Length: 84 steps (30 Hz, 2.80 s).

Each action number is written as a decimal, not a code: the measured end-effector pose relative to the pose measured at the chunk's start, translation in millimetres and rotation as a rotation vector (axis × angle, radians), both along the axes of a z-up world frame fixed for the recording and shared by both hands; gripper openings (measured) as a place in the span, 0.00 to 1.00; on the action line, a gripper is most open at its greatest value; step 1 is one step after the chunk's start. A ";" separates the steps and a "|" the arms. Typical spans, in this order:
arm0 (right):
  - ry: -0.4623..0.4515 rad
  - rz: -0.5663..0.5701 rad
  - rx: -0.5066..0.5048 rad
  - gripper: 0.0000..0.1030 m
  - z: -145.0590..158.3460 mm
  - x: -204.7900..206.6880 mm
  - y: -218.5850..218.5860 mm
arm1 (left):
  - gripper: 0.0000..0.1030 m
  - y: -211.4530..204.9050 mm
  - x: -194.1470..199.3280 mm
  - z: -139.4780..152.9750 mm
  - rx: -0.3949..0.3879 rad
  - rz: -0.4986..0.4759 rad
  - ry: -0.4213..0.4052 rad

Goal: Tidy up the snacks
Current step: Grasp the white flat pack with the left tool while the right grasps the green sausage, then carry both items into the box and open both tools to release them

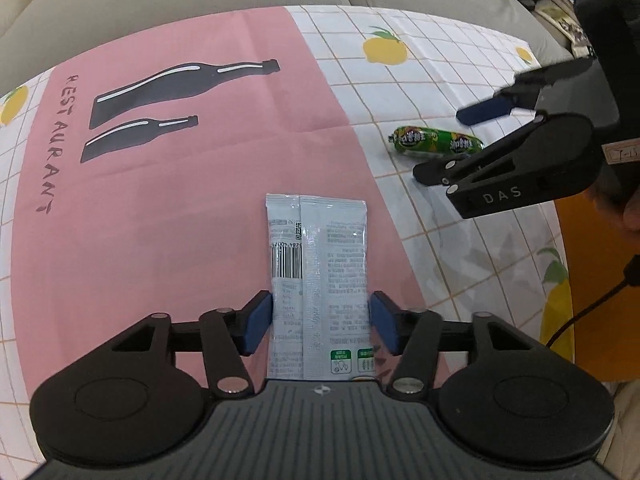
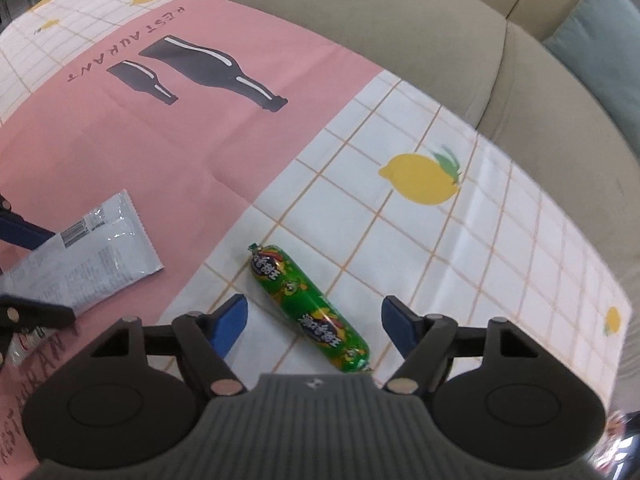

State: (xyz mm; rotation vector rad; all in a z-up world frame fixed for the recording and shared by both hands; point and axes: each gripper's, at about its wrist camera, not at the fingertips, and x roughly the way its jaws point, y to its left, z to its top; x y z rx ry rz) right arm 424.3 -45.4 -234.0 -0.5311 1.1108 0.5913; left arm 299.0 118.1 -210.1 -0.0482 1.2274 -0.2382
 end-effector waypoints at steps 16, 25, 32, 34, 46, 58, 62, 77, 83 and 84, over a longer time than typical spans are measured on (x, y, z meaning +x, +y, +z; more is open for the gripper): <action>0.194 -0.320 0.222 0.20 4.1 -41.7 -25.7 | 0.69 -17.1 -13.7 -5.2 0.102 0.001 -0.106; 0.093 -0.363 0.253 0.29 5.2 -69.4 -20.3 | 0.69 -22.2 -24.8 -7.0 0.143 0.004 -0.150; 0.053 -0.391 0.281 0.34 4.1 -65.4 -16.9 | 0.66 -21.3 -31.8 -6.6 0.141 0.027 -0.144; 0.039 -0.395 0.268 0.24 4.4 -70.0 -16.3 | 0.62 -21.2 -34.3 -6.4 0.132 0.041 -0.144; 0.027 -0.521 0.323 0.21 6.3 -148.6 -34.0 | 0.53 -4.9 -69.6 -3.2 -0.055 0.240 -0.138; 0.026 -0.567 0.450 0.20 38.9 -220.4 -63.6 | 0.53 -1.0 -122.0 19.2 -0.246 0.353 -0.093; -0.017 -0.554 0.482 0.20 59.7 -236.2 -72.8 | 0.53 -6.8 -134.1 44.3 -0.274 0.342 -0.126; -0.243 -0.624 0.599 0.20 139.0 -277.5 -159.7 | 0.53 -81.6 -140.1 130.3 -0.328 0.188 -0.276; -0.312 -0.738 0.569 0.20 147.7 -279.3 -219.6 | 0.53 -139.6 -116.0 145.0 -0.316 0.072 -0.292; -0.322 -0.761 0.555 0.20 147.6 -279.6 -230.3 | 0.53 -151.1 -110.9 146.8 -0.318 0.046 -0.292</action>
